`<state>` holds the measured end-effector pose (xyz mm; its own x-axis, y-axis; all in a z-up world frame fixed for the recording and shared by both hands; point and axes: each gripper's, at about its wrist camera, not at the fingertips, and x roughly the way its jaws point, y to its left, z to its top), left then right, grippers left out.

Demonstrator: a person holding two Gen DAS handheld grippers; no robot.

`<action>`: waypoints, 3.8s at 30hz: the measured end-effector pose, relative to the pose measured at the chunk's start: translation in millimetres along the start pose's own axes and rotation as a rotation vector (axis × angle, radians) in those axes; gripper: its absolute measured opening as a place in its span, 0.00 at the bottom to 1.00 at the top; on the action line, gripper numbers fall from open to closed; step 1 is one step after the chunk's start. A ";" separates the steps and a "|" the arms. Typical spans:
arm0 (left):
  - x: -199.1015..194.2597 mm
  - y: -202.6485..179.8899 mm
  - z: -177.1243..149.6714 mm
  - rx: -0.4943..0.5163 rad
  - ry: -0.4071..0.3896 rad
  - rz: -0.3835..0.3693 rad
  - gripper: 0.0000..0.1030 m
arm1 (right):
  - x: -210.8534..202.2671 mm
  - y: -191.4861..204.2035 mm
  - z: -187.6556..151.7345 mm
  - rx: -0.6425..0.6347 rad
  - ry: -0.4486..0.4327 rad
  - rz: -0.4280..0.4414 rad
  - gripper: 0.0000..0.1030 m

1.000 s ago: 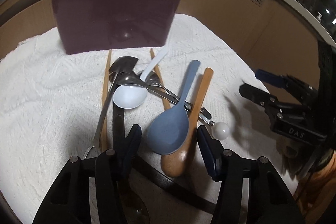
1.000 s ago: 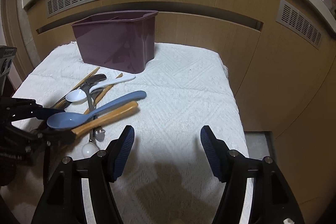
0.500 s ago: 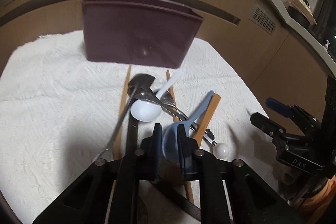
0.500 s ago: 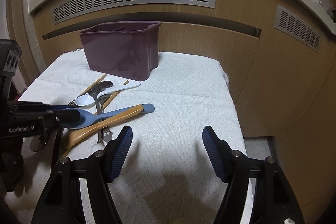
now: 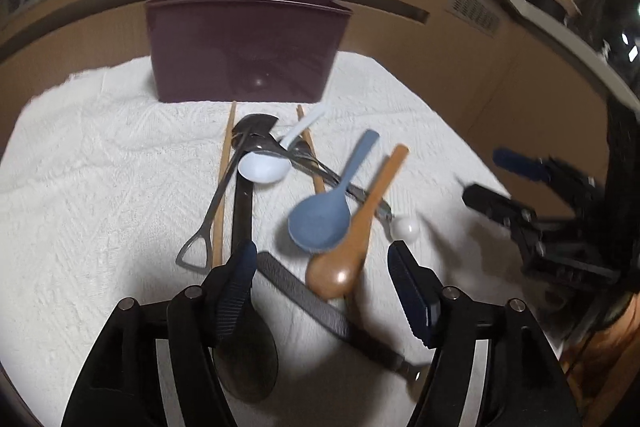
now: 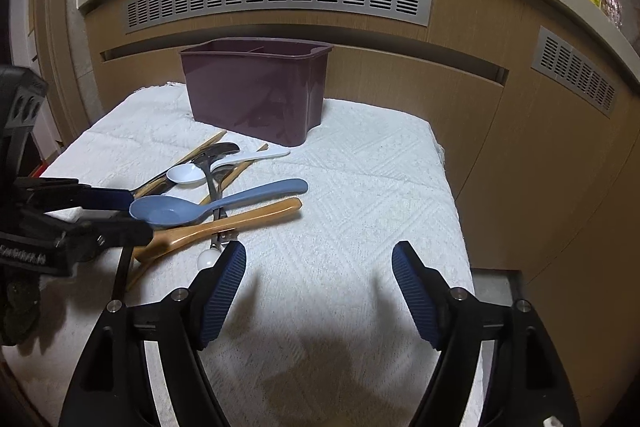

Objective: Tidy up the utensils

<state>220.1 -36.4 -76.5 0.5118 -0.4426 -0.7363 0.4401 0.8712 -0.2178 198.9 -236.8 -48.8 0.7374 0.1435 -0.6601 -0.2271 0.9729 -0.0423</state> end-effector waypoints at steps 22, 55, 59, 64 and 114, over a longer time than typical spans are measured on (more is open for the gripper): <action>-66.1 57.8 -15.7 -0.159 -0.100 0.279 0.82 | 36.6 90.1 9.6 -0.609 0.130 0.268 0.47; -6.1 65.3 41.4 0.079 -0.062 0.064 0.69 | 85.0 79.4 51.0 -0.408 0.153 0.299 0.81; 35.1 59.2 74.9 0.187 0.012 0.037 0.59 | 65.4 66.6 47.3 -0.375 0.105 0.295 0.81; 70.9 63.0 101.1 0.211 0.086 0.023 0.47 | 54.0 51.7 38.3 -0.336 0.075 0.291 0.81; -124.0 89.6 4.7 -0.275 -0.447 0.000 0.32 | 58.1 175.7 20.3 -0.361 0.131 0.290 0.71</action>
<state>199.5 95.5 -1.7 0.8032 -0.4378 -0.4040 0.2608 0.8681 -0.4223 214.7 -53.9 -79.3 0.5299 0.3535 -0.7709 -0.6350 0.7679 -0.0843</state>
